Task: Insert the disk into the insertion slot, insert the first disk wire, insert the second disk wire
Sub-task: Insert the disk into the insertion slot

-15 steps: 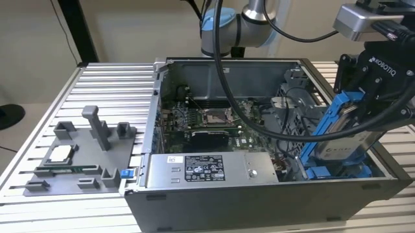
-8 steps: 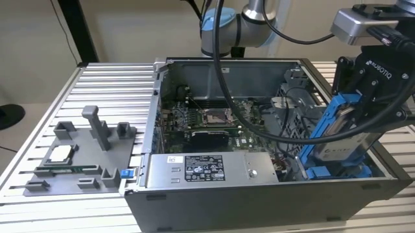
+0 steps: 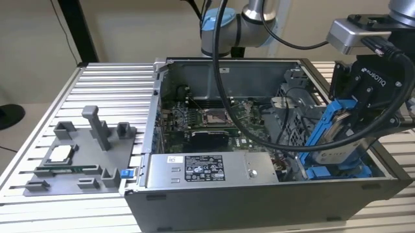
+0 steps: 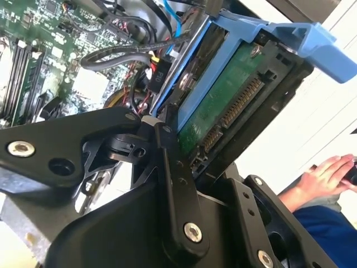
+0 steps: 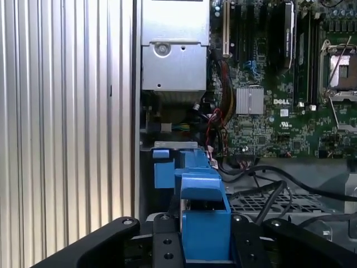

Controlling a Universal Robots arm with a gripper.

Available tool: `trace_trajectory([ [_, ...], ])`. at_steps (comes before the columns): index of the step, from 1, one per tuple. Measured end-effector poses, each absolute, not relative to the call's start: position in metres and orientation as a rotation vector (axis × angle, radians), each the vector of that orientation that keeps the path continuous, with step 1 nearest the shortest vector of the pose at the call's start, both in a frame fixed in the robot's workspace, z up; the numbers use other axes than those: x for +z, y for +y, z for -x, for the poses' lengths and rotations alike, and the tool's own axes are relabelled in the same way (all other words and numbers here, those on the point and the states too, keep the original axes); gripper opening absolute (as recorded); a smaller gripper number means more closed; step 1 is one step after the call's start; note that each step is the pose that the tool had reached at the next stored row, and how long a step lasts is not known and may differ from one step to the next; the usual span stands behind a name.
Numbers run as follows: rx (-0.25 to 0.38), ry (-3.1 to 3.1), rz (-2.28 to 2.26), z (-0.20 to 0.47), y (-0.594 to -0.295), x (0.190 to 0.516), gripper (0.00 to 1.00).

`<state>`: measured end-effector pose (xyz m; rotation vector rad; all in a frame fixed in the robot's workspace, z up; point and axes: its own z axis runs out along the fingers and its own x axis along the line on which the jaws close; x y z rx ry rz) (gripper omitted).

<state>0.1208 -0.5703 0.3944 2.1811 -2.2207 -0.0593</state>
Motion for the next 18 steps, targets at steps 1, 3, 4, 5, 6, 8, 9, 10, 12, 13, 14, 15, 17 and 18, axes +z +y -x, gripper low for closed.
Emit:
trace_trajectory([
  [1, -0.059, -2.221, -2.181, -0.121, -0.570, 0.393, 0.00],
  [3, -0.059, -2.221, -2.181, -0.121, -0.570, 0.389, 0.00],
  [4, -0.059, -2.221, -2.181, -0.121, -0.570, 0.387, 0.00],
  [5, -0.059, -2.220, -2.181, -0.121, -0.570, 0.385, 0.00],
  [6, -0.059, -2.221, -2.181, -0.121, -0.570, 0.383, 0.00],
  [8, -0.059, -2.221, -2.181, -0.121, -0.570, 0.380, 0.00],
  [9, -0.059, -2.221, -2.181, -0.121, -0.570, 0.378, 0.00],
  [10, -0.059, -2.221, -2.181, -0.121, -0.570, 0.378, 0.00],
  [12, -0.059, -2.220, -2.181, -0.121, -0.570, 0.378, 1.00],
  [13, -0.059, -2.221, -2.181, -0.121, -0.570, 0.379, 1.00],
  [14, -0.059, -2.221, -2.181, -0.121, -0.570, 0.380, 1.00],
  [15, -0.060, -2.221, -2.181, -0.121, -0.570, 0.383, 1.00],
  [17, -0.062, -2.222, -2.182, -0.121, -0.570, 0.390, 1.00],
  [18, -0.062, -2.222, -2.182, -0.121, -0.570, 0.394, 1.00],
])
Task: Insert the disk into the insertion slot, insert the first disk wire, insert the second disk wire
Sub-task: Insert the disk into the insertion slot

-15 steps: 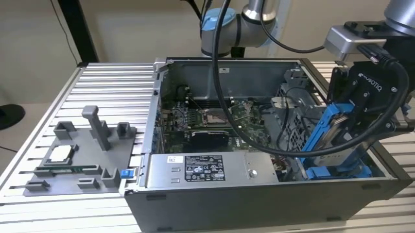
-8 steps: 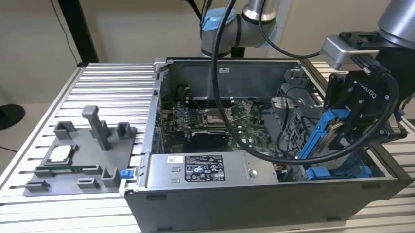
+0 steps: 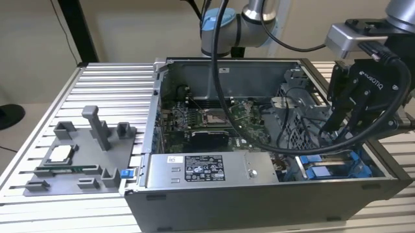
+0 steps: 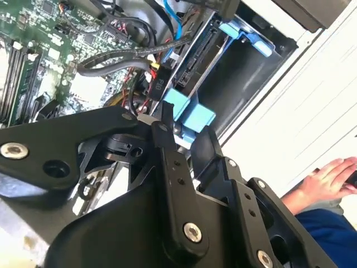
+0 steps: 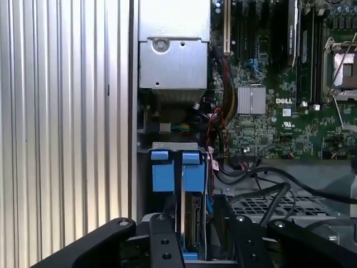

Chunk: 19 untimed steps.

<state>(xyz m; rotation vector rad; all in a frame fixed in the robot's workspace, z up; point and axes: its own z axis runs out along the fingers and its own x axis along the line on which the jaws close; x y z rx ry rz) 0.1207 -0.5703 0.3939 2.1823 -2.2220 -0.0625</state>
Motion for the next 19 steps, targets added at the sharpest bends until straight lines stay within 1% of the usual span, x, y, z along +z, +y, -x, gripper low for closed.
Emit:
trace_trajectory([
  [7, -0.061, -2.223, -2.184, -0.121, -0.568, 0.398, 1.00],
  [19, -0.020, -2.240, -2.209, -0.124, -0.553, 0.397, 1.00],
])
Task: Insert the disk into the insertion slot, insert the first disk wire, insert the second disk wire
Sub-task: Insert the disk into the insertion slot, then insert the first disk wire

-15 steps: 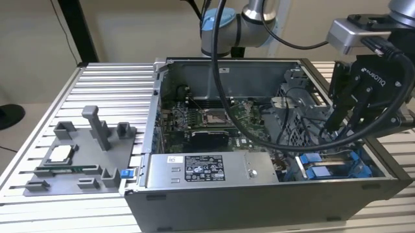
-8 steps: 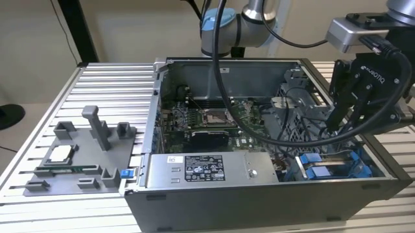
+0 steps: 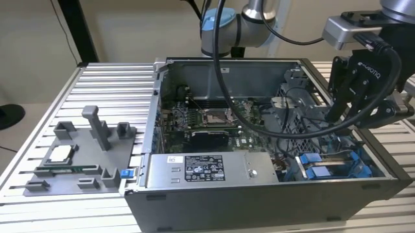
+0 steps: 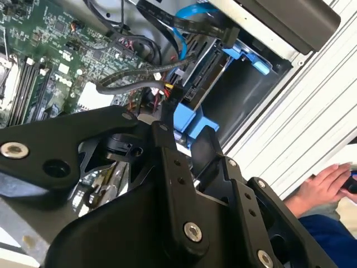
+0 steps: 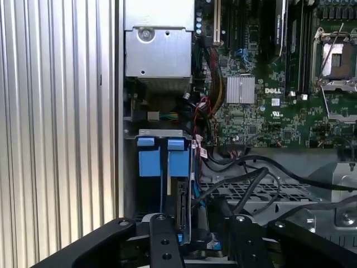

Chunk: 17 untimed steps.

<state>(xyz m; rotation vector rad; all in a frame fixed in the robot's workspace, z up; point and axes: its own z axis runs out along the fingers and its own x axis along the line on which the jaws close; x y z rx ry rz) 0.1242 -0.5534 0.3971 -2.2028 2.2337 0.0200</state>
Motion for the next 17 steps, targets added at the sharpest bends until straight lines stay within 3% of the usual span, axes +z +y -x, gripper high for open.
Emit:
trace_trajectory([
  [11, 0.011, 2.189, 2.220, -0.1261, -0.5494, 0.3910, 1.00],
  [17, 0.050, 2.154, 2.208, -0.1267, -0.5493, 0.3893, 1.00],
])
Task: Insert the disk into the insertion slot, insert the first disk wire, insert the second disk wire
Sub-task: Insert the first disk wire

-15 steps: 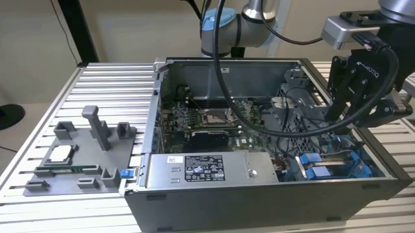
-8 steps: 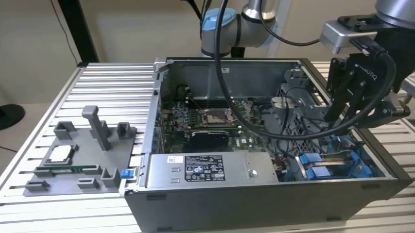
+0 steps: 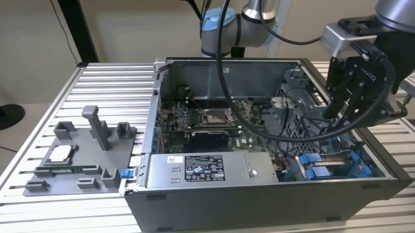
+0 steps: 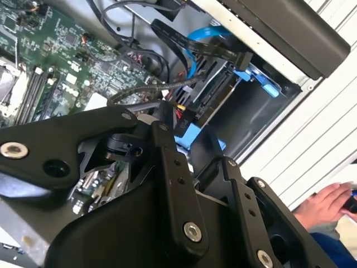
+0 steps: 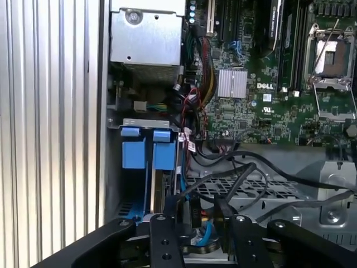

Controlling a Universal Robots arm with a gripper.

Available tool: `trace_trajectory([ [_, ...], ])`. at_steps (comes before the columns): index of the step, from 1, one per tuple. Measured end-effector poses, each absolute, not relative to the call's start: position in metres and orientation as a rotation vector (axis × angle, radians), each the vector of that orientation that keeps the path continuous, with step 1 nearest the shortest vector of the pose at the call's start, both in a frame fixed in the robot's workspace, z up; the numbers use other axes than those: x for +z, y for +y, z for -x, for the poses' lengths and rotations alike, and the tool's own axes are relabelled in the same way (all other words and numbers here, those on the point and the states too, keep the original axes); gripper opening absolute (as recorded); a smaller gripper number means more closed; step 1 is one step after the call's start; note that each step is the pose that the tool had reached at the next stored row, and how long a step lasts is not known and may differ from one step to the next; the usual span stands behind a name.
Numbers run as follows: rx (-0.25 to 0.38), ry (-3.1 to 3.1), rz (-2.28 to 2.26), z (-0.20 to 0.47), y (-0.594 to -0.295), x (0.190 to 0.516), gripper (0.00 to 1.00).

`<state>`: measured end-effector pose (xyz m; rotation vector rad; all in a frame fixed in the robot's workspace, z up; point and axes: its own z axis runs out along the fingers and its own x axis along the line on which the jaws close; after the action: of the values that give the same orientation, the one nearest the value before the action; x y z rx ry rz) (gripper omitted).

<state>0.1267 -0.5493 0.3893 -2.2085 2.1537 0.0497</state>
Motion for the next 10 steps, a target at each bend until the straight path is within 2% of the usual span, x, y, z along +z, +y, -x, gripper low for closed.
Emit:
trace_trajectory([
  [8, 0.075, 2.140, 2.198, -0.1284, -0.5493, 0.3876, 1.00],
  [9, 0.078, 2.138, 2.196, -0.1287, -0.5493, 0.3868, 0.00],
  [10, 0.081, 2.137, 2.195, -0.1288, -0.5493, 0.3864, 0.00],
])
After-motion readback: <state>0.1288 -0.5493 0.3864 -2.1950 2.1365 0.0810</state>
